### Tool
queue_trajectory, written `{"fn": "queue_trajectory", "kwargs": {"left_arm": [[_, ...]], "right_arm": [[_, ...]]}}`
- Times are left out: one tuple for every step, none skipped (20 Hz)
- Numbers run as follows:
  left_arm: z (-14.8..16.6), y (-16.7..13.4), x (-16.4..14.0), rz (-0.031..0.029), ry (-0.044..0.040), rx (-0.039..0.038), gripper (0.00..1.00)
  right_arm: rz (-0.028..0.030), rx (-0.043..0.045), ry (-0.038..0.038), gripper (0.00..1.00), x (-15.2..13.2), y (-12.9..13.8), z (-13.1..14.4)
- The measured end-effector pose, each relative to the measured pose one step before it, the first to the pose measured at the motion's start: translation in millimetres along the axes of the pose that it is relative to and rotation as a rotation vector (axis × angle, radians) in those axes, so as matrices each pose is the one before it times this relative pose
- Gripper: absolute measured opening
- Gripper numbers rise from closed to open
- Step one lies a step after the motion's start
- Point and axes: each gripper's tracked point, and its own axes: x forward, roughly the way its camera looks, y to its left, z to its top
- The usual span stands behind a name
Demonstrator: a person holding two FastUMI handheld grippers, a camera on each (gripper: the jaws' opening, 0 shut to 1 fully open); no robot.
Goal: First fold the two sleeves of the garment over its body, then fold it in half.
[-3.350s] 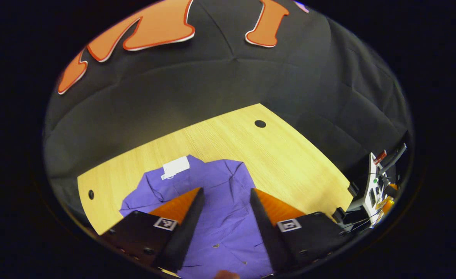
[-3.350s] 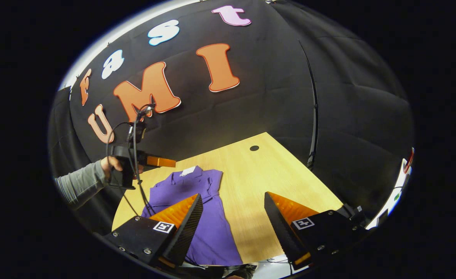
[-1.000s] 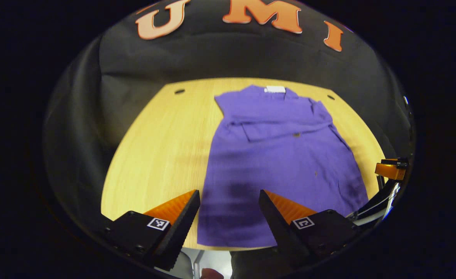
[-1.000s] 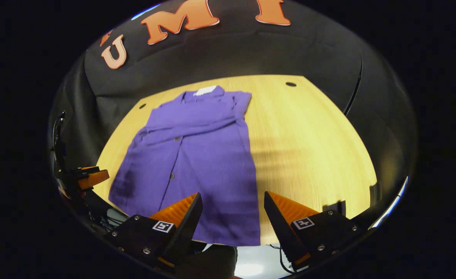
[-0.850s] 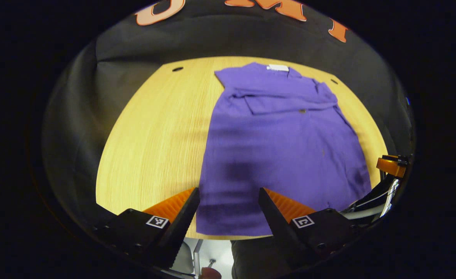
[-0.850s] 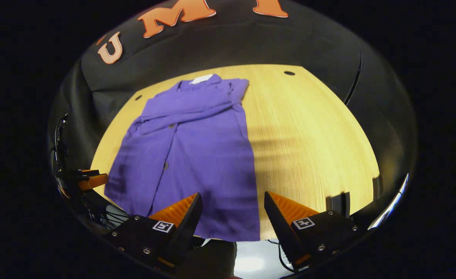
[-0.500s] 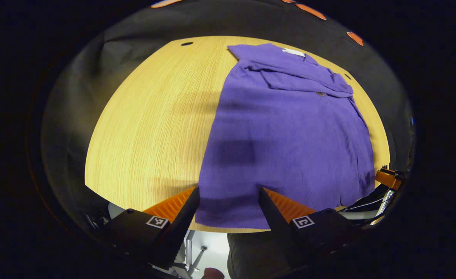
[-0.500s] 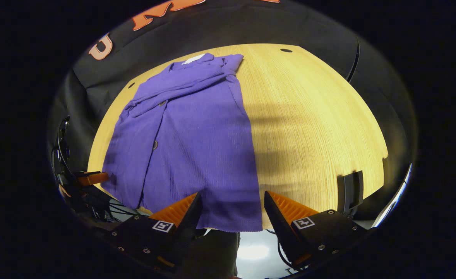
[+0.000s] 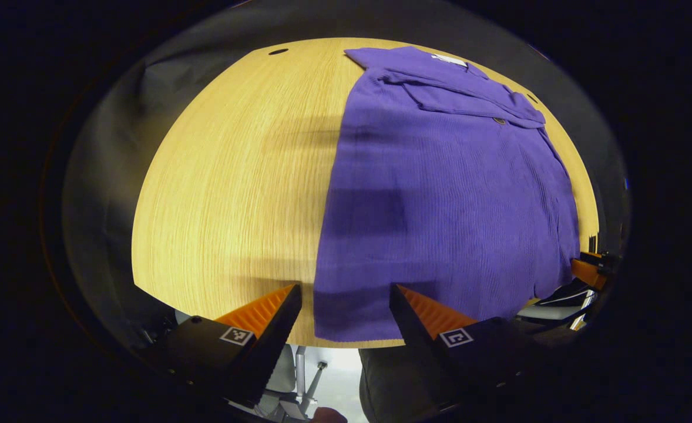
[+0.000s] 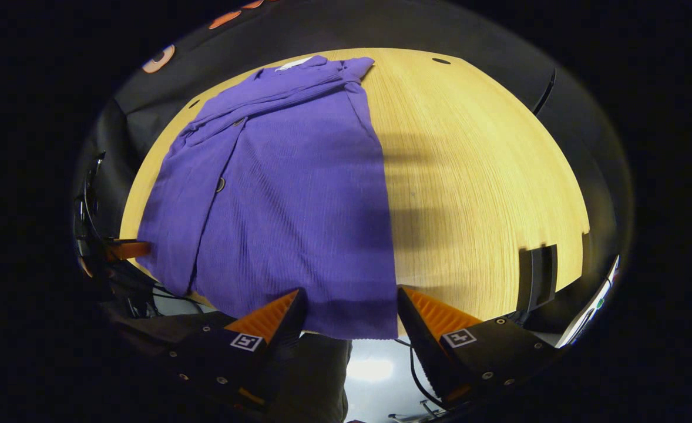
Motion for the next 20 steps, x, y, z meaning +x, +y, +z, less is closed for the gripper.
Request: {"fn": "queue_trajectory", "kwargs": {"left_arm": [[-0.65, -1.03, 0.12, -0.00338, 0.01098, 0.01426, 0.99], [1.58, -1.82, 0.71, -0.00432, -0.00121, 0.02442, 0.98], [0.27, 0.12, 0.99, -0.00538, 0.01280, 0.01615, 0.99], [-1.18, 0.92, 1.46, -0.00423, 0.02034, 0.01508, 0.99], [0.35, 0.87, 1.48, -0.00267, 0.02701, 0.00737, 0.99], [-0.72, -0.03, -0.93, 0.00297, 0.02964, -0.00626, 0.98], [-1.19, -1.25, -0.65, -0.00119, 0.02563, -0.01371, 0.97], [0.63, -4.91, -0.30, 0.00027, 0.02102, -0.00820, 0.92], [2.29, -4.77, 0.69, -0.00224, 0.00454, 0.00628, 0.86], [1.11, -5.20, 0.19, -0.00599, 0.00393, 0.02490, 0.74], [5.01, -4.38, -0.50, -0.00860, -0.01726, 0.04044, 0.67], [2.47, -3.36, -0.08, -0.00951, -0.02042, 0.01704, 0.52], [-3.24, -1.17, 0.84, 0.00053, 0.00439, 0.01139, 0.39], [0.36, 0.67, -0.47, -0.01021, 0.00112, 0.02750, 0.25], [2.15, 0.11, 1.89, -0.02126, 0.01125, -0.02183, 0.26], [-0.35, 1.82, 1.48, -0.01531, 0.01838, -0.04688, 0.17], [1.85, -0.07, -0.49, -0.02754, 0.00747, -0.01485, 0.07], [-2.00, -1.94, -0.80, -0.02500, 0.01086, -0.02484, 0.08], [-0.54, -0.61, -0.55, -0.02275, 0.01210, -0.02198, 0.08], [0.42, 1.31, -4.04, -0.01846, 0.00613, -0.02459, 0.08]], "right_arm": [[-0.00782, 0.00111, 0.01059, 0.95, -0.12, 0.37, -3.32], [-0.01265, -0.00159, 0.02059, 0.97, 0.58, -1.88, -4.22], [-0.00863, -0.00703, -0.00613, 0.98, 0.16, -0.20, -0.43], [-0.01312, -0.00956, 0.01508, 0.98, 1.52, -0.77, -1.41], [-0.00911, -0.01090, 0.01178, 0.88, 0.27, 0.53, -0.94], [-0.00969, -0.01639, 0.02478, 0.93, 1.51, 0.51, -0.29], [0.00321, 0.00569, 0.03033, 0.91, -4.80, 4.15, -2.21], [0.00384, 0.02152, 0.02399, 0.80, 1.65, 3.15, -1.27], [0.00819, 0.02904, 0.01948, 0.72, -1.51, 4.12, -1.47], [0.01209, 0.01734, 0.01567, 0.52, 0.87, 2.72, -0.30], [0.01168, 0.00138, 0.01009, 0.43, 0.57, 2.90, 0.75], [0.01090, 0.00267, 0.00234, 0.32, -0.03, 1.29, 0.44], [0.00887, 0.01210, 0.00301, 0.27, 0.33, 1.88, 0.95], [0.00556, 0.01968, 0.00404, 0.19, 0.97, 1.21, 0.30], [0.00771, 0.01605, 0.00668, 0.16, -0.47, 1.20, 1.00], [0.00969, 0.01034, 0.00106, 0.12, 0.21, 1.36, 3.17], [0.00483, 0.01051, -0.00113, 0.10, 0.15, 0.64, 1.29], [0.00521, 0.00847, -0.00547, 0.08, 0.23, 1.58, 3.04], [0.00228, 0.01028, -0.00418, 0.06, -0.24, 1.27, 0.25], [0.00529, 0.01314, -0.00187, 0.05, -1.42, 1.73, 0.87]]}}
